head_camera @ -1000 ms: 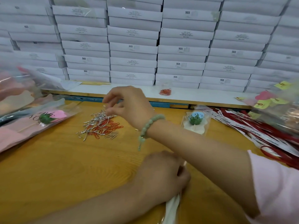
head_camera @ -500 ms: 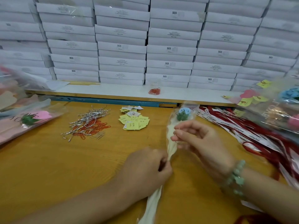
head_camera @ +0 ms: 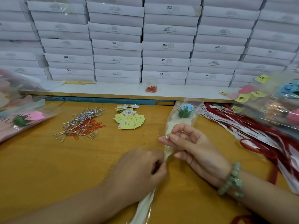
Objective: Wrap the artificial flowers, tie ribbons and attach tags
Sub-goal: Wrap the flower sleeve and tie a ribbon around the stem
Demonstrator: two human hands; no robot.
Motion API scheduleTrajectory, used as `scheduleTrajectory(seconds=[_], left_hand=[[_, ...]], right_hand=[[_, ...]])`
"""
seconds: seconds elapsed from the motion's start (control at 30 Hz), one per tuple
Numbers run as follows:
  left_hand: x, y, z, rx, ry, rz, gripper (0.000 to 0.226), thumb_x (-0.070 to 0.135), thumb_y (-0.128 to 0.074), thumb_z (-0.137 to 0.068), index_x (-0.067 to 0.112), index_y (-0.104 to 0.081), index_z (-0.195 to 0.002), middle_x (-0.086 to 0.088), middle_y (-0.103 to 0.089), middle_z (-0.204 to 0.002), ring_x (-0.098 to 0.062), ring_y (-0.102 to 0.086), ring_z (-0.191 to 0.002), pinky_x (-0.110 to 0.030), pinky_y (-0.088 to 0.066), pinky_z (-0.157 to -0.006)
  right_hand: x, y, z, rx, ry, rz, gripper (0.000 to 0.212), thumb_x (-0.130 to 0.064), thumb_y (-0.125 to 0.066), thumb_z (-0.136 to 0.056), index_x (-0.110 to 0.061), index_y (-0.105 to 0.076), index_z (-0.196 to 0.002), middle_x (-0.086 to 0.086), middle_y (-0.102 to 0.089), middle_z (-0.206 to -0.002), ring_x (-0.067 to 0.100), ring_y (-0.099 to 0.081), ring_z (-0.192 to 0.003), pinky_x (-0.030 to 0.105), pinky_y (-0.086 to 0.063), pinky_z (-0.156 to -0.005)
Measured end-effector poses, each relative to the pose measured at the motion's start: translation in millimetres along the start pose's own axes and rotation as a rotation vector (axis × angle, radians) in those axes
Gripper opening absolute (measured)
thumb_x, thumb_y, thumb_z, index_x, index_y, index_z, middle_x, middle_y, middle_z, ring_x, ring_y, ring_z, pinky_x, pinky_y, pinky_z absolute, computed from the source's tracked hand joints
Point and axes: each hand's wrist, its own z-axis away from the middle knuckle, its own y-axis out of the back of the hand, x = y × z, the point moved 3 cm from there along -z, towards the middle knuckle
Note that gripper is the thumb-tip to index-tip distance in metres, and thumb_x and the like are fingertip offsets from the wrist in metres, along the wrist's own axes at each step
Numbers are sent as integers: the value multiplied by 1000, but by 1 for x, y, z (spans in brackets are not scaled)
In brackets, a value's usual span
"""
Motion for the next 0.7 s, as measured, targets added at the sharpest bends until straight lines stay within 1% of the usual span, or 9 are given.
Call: scheduleTrajectory(seconds=[0.03,0.1,0.17,0.23,0.33,0.43,0.53,0.6,0.7], left_hand=[[0,0,0,5,-5,-10,37,39,-46,-91,34,-31,-58,6,-38,-50,-16,-46,-57,-20,-29,-47],[1,1,0,27,-15,-36,36,41,-43,-89,35,-27,-57,7,-36,-48,-16,-44,-54,-19,-25,-45],[1,3,0,50,-13,-45,33,42,-40,-86,35,-26,-57,7,-35,-47,-15,-42,-50,-20,-22,-45],[-3,5,0,73,12,-55,36,41,-43,-89,33,-30,-57,6,-36,-49,-15,-42,-51,-21,-21,-45],[-10,9,-1,120,71,-39,32,38,-50,-93,26,-44,-65,5,-43,-53,-16,-46,-56,-22,-24,-47],[-9,11,-1,140,85,-12,28,41,-45,-90,28,-44,-65,8,-43,-58,-13,-46,-60,-21,-25,-48],[-6,13,-1,143,56,5,25,44,-42,-88,30,-51,-70,14,-42,-81,-6,-46,-73,-19,-33,-52],[-6,14,-1,171,30,15,26,42,-46,-89,26,-58,-72,17,-42,-98,-1,-45,-86,-25,-44,-54],[-5,15,-1,206,1,10,28,39,-48,-89,25,-60,-69,19,-44,-118,6,-39,-95,-28,-48,-56]], right_hand=[[0,0,1,9,5,37,20,-12,-70,-74,-7,-60,-91,13,-72,-89,22,-72,-96,14,-49,-42],[-1,-1,3,38,32,199,19,-12,-71,-75,-6,-60,-89,11,-71,-80,17,-73,-80,14,-41,-36],[-1,-1,5,54,61,377,15,-10,-73,-79,-6,-62,-89,10,-71,-75,12,-67,-64,15,-35,-34],[0,-1,6,67,66,450,13,-9,-74,-80,-6,-63,-88,7,-71,-73,12,-65,-63,15,-34,-33],[1,0,8,77,47,449,16,-6,-75,-79,-3,-63,-89,7,-70,-73,13,-68,-65,16,-37,-34],[2,0,7,86,14,458,19,-3,-75,-78,2,-62,-91,8,-69,-72,13,-69,-65,18,-42,-37],[3,0,6,84,-9,455,17,-2,-74,-79,2,-62,-90,10,-67,-70,13,-70,-65,19,-46,-39],[3,1,6,85,-20,440,17,-1,-74,-78,2,-62,-90,10,-67,-69,13,-70,-64,19,-47,-40],[4,2,5,90,-35,412,21,-3,-76,-76,0,-61,-89,11,-70,-69,12,-69,-62,19,-47,-40]])
